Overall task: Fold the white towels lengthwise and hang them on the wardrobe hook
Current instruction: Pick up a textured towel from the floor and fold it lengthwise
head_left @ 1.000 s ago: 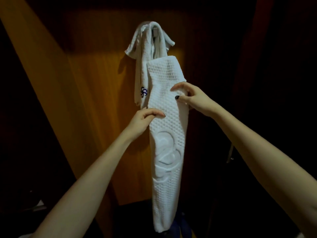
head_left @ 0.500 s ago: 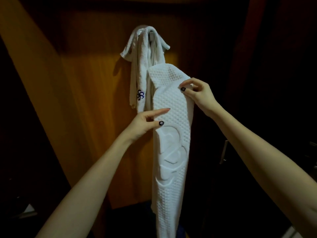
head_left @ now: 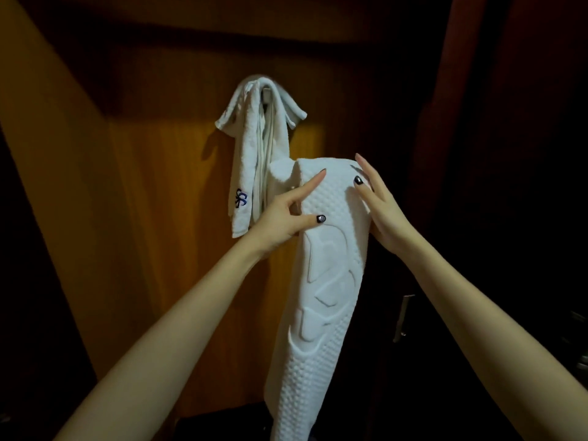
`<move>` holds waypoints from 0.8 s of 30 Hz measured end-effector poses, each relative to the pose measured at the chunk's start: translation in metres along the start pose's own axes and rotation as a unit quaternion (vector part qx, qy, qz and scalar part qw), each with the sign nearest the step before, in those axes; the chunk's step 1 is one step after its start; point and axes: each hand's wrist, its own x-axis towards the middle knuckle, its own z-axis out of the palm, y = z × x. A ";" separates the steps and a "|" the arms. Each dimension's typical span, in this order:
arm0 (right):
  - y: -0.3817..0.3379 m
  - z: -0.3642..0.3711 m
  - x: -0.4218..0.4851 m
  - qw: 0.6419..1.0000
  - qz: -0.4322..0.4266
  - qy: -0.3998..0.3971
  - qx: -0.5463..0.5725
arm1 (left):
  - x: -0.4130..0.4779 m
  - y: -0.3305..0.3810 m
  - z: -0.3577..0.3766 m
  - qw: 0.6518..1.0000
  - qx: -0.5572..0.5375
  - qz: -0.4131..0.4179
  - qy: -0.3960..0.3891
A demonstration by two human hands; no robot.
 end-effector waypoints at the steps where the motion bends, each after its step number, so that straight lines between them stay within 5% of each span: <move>1: 0.005 -0.002 -0.004 1.000 -0.001 0.005 0.010 | 0.005 0.002 0.004 1.000 -0.012 0.006 0.014; 10: 0.027 -0.013 -0.040 0.999 0.018 -0.030 0.014 | 0.027 0.020 0.012 0.989 -0.021 0.054 0.136; 24: -0.033 -0.019 -0.070 0.999 -0.029 0.035 0.024 | -0.007 0.054 0.023 0.992 -0.108 -0.036 0.052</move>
